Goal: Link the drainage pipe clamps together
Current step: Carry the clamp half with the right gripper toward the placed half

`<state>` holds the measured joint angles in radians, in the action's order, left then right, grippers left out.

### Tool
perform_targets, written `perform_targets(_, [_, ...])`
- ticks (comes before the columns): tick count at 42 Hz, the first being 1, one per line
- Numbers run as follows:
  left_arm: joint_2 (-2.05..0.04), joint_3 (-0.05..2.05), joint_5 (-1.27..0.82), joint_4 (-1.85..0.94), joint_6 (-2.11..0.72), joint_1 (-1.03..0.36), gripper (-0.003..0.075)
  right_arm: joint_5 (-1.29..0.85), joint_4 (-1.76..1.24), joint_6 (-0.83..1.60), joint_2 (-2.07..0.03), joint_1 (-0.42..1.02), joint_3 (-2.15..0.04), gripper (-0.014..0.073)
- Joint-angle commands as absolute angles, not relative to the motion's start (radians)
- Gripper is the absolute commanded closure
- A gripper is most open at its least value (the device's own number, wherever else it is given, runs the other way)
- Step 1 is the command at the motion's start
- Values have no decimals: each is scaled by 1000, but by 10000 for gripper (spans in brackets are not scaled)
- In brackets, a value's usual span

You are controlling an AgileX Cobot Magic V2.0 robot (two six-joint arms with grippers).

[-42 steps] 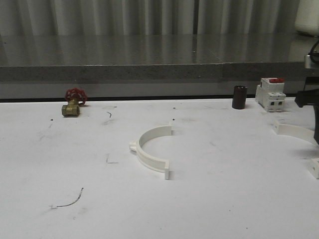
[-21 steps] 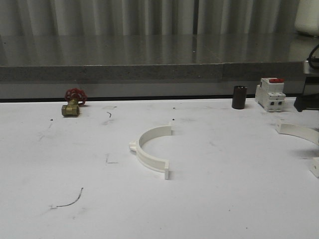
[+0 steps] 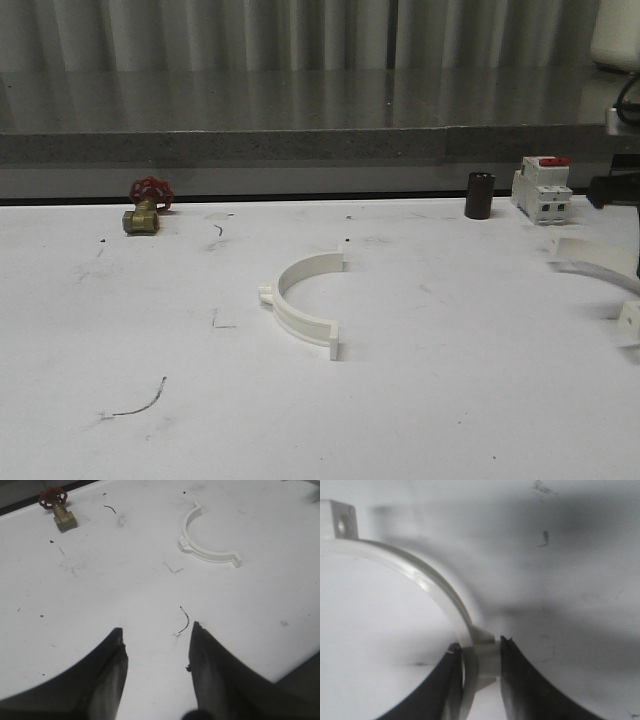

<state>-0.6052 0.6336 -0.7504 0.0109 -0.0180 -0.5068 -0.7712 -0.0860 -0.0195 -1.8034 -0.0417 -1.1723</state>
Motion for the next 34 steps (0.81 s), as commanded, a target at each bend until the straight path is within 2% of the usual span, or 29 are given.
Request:
perform_targets(1, [-604,661,-683,8,-16,-504,426,-842,-112,-22,-1686,11,-1227,432])
perform_targets(13, [-604,661,-683,8,-16,-504,426,-975,-105,-237,-1588,256,-1310,431])
perform_targets(22, [-604,661,-683,8,-16,-504,426,-1085,121,-519,-1625,457,-1442,431])
perform_targets(34, [-604,661,-683,8,-16,-504,426,-1135,171,-679,-1753,529,-1562,431])
